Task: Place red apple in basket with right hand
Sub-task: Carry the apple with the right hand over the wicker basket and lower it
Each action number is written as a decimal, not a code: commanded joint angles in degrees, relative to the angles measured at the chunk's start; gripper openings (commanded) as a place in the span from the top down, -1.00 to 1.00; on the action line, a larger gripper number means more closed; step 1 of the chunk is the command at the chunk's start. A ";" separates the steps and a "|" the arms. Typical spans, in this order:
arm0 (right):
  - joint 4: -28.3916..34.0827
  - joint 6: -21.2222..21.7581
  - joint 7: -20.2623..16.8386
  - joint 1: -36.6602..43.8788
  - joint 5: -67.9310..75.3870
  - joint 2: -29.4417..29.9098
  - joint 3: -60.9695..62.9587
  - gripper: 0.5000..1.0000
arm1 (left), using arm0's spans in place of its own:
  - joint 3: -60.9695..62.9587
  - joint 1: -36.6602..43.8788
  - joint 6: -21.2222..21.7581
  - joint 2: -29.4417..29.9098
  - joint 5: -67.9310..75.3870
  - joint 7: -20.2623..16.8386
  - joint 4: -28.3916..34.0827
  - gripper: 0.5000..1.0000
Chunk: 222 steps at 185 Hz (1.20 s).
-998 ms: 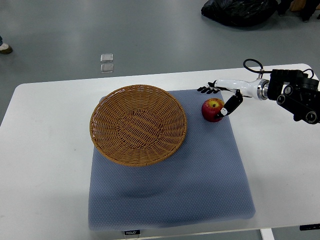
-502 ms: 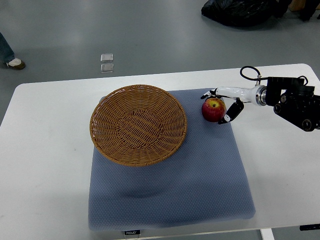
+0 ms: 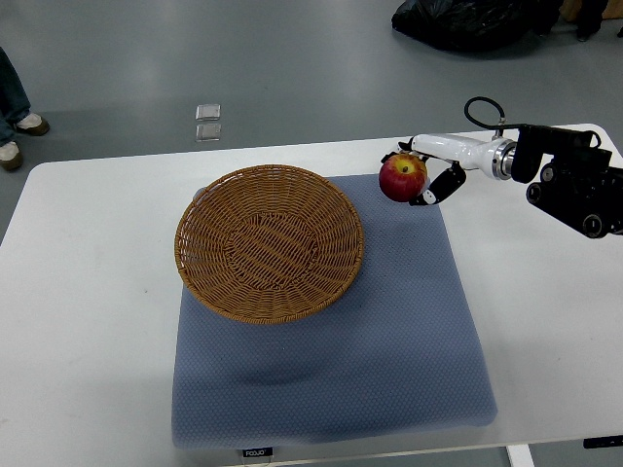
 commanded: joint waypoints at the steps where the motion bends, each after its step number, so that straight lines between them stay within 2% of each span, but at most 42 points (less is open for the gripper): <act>1: 0.90 -0.08 1.28 2.14 0.12 0.08 0.02 0.48 | 0.00 0.00 0.00 0.00 0.00 0.00 0.01 -1.00; 14: 1.87 -0.08 3.65 4.16 -0.05 0.96 0.02 0.43 | 0.00 0.00 0.00 0.00 0.00 0.00 0.01 -1.00; 28: 1.96 -0.08 4.00 4.42 -0.14 1.40 -0.07 0.42 | 0.00 0.00 0.00 0.00 0.00 0.00 0.01 -1.00; 29: 2.04 0.10 4.53 5.03 -0.49 3.57 -0.07 0.35 | 0.00 0.00 0.00 0.00 0.00 0.00 0.01 -1.00; 31: 2.04 0.10 4.62 5.30 -0.58 4.29 -0.16 0.34 | 0.00 0.00 0.00 0.00 0.00 0.00 0.01 -1.00; 39: 2.04 0.19 4.62 6.27 -0.76 6.67 -0.86 0.31 | 0.00 0.00 0.00 0.00 0.00 0.00 0.01 -1.00; 48: 2.04 0.19 4.62 6.27 -0.76 6.67 -0.86 0.31 | 0.00 0.00 0.00 0.00 0.00 0.00 0.01 -1.00; 49: 2.04 0.36 4.62 7.14 -0.93 8.85 -1.04 0.27 | 0.00 0.00 0.00 0.00 0.00 0.00 0.01 -1.00; 64: 2.04 0.89 4.53 7.41 -1.72 12.73 -2.35 0.25 | 0.00 0.00 0.00 0.00 0.00 0.00 0.01 -1.00; 73: 2.04 0.89 4.53 7.41 -1.73 12.74 -2.36 0.25 | 0.00 0.00 0.00 0.00 0.00 0.00 0.01 -1.00; 74: 1.70 1.06 4.62 7.85 -2.25 15.69 -4.10 0.25 | 0.00 0.00 0.00 0.00 0.00 0.00 0.01 -1.00; 94: 0.64 1.07 4.53 8.73 -2.52 20.03 -8.50 0.24 | 0.00 0.00 0.00 0.00 0.00 0.00 0.09 -1.00; 127: -1.65 0.71 4.62 8.64 -2.52 20.65 -14.75 0.19 | 0.00 0.00 0.00 0.00 0.00 0.00 0.01 -1.00; 171: -4.02 0.71 4.18 8.03 -3.66 20.65 -15.63 0.09 | 0.00 0.00 -0.35 0.00 0.00 0.00 0.01 -1.00; 172: -4.54 0.54 4.01 7.42 -4.01 20.65 -16.24 -0.01 | -0.09 0.00 -0.44 0.00 0.00 0.00 0.01 -1.00; 212: -4.90 0.45 3.92 6.71 -4.01 20.65 -16.68 -0.41 | 0.00 -0.09 -0.53 0.00 0.09 0.00 -0.08 -1.00; 222: -4.81 0.54 3.92 6.88 -3.92 20.65 -16.51 -0.44 | 0.08 -0.09 -0.53 0.00 0.09 0.00 -0.08 -1.00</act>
